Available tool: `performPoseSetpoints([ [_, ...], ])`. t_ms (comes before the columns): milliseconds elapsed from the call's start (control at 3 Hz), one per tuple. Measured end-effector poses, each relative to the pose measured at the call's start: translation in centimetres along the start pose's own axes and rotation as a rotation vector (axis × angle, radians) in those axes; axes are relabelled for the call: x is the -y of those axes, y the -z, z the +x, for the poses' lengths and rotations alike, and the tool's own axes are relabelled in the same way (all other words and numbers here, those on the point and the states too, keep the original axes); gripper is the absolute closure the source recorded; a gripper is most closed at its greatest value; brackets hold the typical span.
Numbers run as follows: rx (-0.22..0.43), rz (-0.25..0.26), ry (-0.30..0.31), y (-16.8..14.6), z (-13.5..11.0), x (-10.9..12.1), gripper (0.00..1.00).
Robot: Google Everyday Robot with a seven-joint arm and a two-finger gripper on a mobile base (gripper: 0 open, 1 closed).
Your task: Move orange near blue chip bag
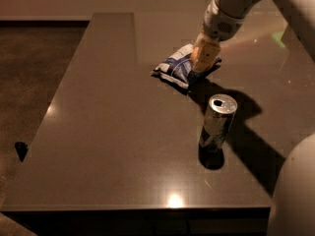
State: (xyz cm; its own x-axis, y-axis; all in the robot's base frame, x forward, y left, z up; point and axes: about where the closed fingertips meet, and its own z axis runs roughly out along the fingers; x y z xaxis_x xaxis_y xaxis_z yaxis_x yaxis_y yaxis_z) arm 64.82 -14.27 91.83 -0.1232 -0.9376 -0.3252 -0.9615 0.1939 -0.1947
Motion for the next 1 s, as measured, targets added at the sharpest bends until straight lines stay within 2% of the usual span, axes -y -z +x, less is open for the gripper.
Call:
performPoseSetpoints([
  [667, -0.045, -0.015, -0.094, -1.1, 3.7, 0.3, 1.0],
  [1000, -0.059, -0.032, -0.11, -1.9, 4.4, -0.5, 0.82],
])
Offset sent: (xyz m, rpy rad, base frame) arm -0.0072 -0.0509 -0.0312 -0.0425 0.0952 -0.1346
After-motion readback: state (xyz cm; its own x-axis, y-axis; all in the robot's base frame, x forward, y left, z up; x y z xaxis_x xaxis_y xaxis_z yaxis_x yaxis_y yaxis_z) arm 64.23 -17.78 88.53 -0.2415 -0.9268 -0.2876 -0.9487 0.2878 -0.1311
